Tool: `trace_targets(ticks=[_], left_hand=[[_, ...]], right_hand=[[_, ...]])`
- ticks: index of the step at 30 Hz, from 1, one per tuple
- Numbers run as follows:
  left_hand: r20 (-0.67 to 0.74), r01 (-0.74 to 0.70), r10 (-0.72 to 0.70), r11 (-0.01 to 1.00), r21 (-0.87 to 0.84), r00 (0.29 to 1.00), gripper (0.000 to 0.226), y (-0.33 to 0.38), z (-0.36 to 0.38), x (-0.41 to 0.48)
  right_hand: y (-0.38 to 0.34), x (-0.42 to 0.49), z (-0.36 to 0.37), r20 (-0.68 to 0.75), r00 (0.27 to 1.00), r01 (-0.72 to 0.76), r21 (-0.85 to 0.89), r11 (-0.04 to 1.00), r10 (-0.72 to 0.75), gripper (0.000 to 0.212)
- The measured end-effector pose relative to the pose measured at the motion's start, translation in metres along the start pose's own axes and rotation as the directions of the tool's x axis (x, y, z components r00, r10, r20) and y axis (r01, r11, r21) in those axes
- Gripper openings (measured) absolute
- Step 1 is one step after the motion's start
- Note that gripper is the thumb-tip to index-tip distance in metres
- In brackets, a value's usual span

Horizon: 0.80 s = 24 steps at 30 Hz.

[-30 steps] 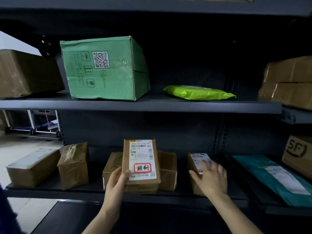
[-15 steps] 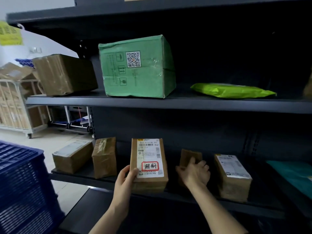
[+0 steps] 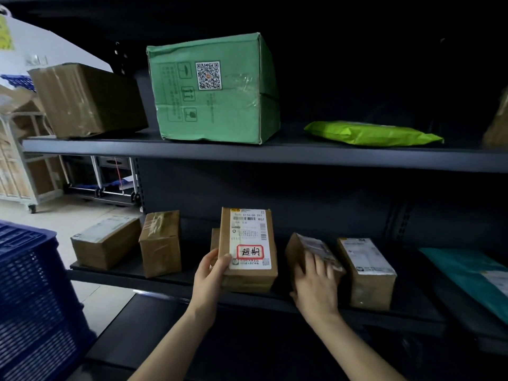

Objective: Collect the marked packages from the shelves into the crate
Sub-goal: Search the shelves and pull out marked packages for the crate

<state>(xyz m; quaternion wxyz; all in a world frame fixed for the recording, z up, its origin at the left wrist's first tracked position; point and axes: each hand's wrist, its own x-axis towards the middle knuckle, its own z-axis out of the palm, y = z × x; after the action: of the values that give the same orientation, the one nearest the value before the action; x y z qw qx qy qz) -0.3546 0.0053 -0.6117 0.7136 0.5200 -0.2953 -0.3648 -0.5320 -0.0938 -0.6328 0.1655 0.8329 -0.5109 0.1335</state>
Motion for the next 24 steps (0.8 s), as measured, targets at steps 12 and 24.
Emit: trace_targets(ticks=[12, 24], left_hand=[[-0.015, -0.010, 0.010, 1.000, -0.007, 1.000, 0.043, -0.006, -0.006, 0.003], [0.008, -0.035, 0.035, 0.999, 0.002, 0.999, 0.040, -0.005, -0.007, -0.002]], right_hand=[[0.024, 0.015, 0.002, 0.139, 0.903, -0.422, 0.472, 0.774, 0.407, 0.095], [0.011, -0.020, 0.014, -0.057, 0.860, -0.342, 0.674, 0.655, 0.508, 0.095]])
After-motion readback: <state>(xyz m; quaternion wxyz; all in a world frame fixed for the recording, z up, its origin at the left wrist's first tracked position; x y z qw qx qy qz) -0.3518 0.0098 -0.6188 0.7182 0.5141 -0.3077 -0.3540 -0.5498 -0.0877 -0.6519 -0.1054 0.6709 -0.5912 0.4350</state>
